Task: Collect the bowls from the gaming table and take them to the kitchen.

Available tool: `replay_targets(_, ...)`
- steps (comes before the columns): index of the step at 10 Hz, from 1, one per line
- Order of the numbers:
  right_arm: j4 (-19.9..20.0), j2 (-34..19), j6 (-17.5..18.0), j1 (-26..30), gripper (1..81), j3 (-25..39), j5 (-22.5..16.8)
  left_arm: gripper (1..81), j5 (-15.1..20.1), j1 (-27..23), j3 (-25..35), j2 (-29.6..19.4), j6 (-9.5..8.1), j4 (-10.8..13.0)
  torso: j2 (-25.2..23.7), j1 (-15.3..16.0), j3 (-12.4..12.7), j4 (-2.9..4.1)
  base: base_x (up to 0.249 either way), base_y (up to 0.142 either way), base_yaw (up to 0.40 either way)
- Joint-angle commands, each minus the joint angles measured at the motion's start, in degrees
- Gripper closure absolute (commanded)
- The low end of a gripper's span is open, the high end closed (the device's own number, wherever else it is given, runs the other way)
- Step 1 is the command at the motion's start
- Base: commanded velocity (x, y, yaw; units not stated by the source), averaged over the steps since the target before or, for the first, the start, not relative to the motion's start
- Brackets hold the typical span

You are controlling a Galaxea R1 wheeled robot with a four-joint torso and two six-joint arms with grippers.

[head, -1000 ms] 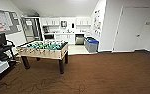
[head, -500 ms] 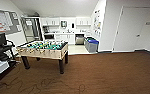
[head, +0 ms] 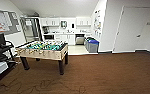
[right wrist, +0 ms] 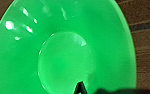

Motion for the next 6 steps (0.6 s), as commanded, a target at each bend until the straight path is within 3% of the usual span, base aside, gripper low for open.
replay_targets(1,-1.0,-0.5,-0.2,1.4,81.1,0.2,-2.4,81.1,2.9,-1.6,-0.3,-0.9,0.35,0.0,0.0,0.0,0.0,0.0,0.116,0.0,0.0)
replay_targets(6,-1.0,-0.5,-0.2,1.3,81.1,0.2,-2.4,81.1,2.8,-1.5,-0.3,-0.9,0.35,0.0,0.0,0.0,0.0,0.0,0.12,0.0,0.0)
